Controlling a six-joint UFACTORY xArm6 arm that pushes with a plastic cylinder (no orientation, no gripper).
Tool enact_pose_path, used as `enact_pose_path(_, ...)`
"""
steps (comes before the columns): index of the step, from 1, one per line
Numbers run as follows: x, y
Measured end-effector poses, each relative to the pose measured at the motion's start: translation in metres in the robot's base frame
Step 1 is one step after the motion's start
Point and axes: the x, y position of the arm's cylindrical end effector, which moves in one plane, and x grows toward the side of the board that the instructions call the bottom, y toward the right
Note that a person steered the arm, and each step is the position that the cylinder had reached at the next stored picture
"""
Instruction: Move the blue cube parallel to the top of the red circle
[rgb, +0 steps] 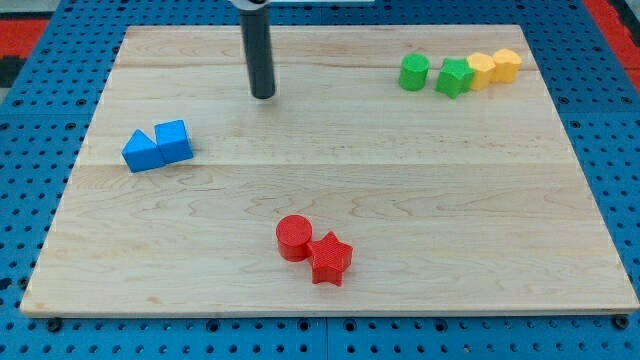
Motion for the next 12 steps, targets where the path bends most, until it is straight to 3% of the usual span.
enact_pose_path(3,0.001,-0.116)
enact_pose_path(4,0.021,-0.187)
enact_pose_path(5,0.039,-0.216)
enact_pose_path(6,0.112,-0.215)
enact_pose_path(8,0.141,-0.200)
enact_pose_path(12,0.086,-0.103)
